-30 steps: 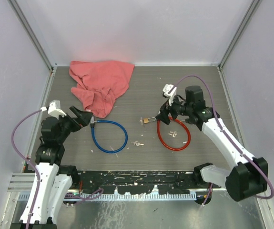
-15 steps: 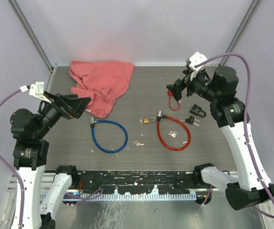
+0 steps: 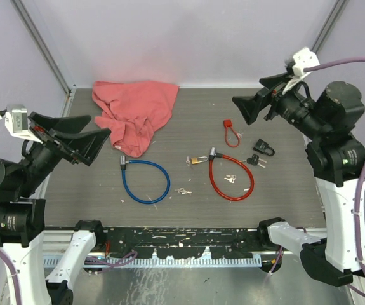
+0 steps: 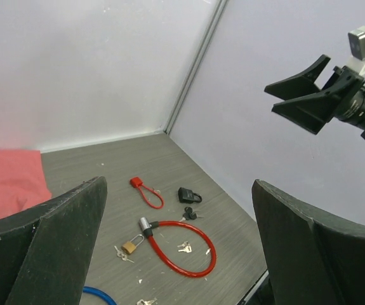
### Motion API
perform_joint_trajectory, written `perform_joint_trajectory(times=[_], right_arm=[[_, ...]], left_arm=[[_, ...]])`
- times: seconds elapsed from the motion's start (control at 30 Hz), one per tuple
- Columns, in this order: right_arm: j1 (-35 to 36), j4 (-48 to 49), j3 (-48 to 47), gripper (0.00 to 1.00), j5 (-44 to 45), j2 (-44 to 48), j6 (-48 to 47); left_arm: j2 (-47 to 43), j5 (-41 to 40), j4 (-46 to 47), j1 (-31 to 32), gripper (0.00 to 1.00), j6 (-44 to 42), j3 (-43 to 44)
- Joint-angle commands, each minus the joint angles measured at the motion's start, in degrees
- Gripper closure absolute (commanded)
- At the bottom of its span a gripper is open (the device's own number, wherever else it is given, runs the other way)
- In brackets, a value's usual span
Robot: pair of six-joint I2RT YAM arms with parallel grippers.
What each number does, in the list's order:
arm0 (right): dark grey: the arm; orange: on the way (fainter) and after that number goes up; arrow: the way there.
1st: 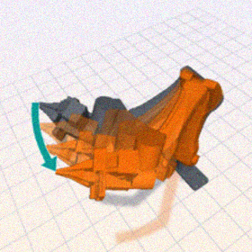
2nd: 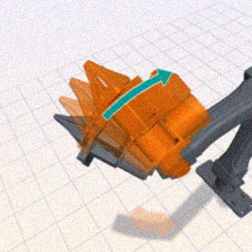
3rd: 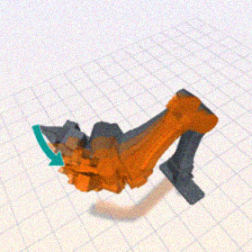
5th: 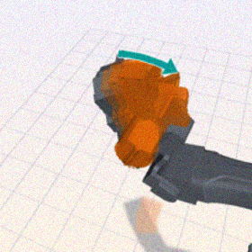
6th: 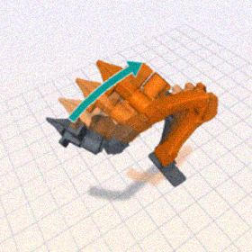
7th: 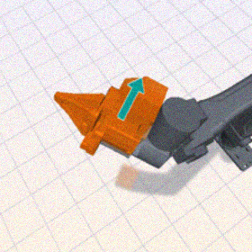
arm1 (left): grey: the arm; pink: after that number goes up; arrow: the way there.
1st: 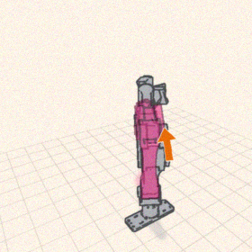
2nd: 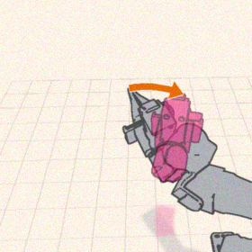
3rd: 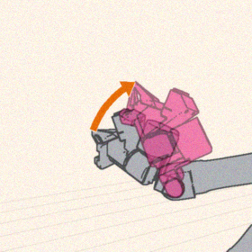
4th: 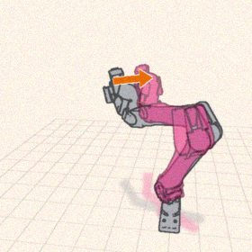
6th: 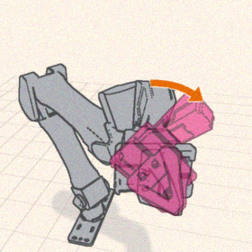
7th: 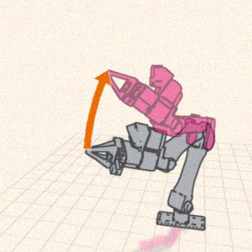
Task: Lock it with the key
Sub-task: Reset both arms
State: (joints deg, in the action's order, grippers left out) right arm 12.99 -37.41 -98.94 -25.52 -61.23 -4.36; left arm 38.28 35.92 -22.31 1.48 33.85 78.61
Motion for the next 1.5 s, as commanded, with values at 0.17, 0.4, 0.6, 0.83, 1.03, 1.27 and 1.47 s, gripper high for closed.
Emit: perform_joint_trajectory(times=[0.17,0.4,0.6,0.83,1.03,1.27,1.47], right_arm=[[0.1,-2.1,-8.4,0.0,6.2,-0.5,5.3],[0.1,-3.1,-9.4,0.0,7.2,-1.6,3.6],[0.1,-3.3,-9.7,0.0,8.2,-2.5,2.2],[0.1,-3.3,-9.6,0.0,9.3,-3.2,0.8],[0.1,-3.1,-9.5,0.0,9.9,-4.2,0.1],[0.1,-2.8,-9.0,0.0,9.8,-5.2,0.2],[0.1,-2.8,-9.2,0.0,10.1,-5.9,0.1]], left_arm=[[1.2,-1.8,-8.7,-0.2,0.02,-6.2,5.1],[0.2,-2.9,-10.9,-0.1,0.02,-8.2,3.9],[0.5,-3.0,-10.7,0.1,0.02,-8.5,2.8],[0.1,-3.0,-9.6,0.1,0.02,-8.3,0.2],[0.5,-3.0,-9.3,0.1,0.02,-8.4,-0.8],[0.3,-3.4,-7.6,0.1,0.02,-8.4,-2.6],[0.4,-3.8,-6.8,0.2,0.02,-8.4,-3.1]])
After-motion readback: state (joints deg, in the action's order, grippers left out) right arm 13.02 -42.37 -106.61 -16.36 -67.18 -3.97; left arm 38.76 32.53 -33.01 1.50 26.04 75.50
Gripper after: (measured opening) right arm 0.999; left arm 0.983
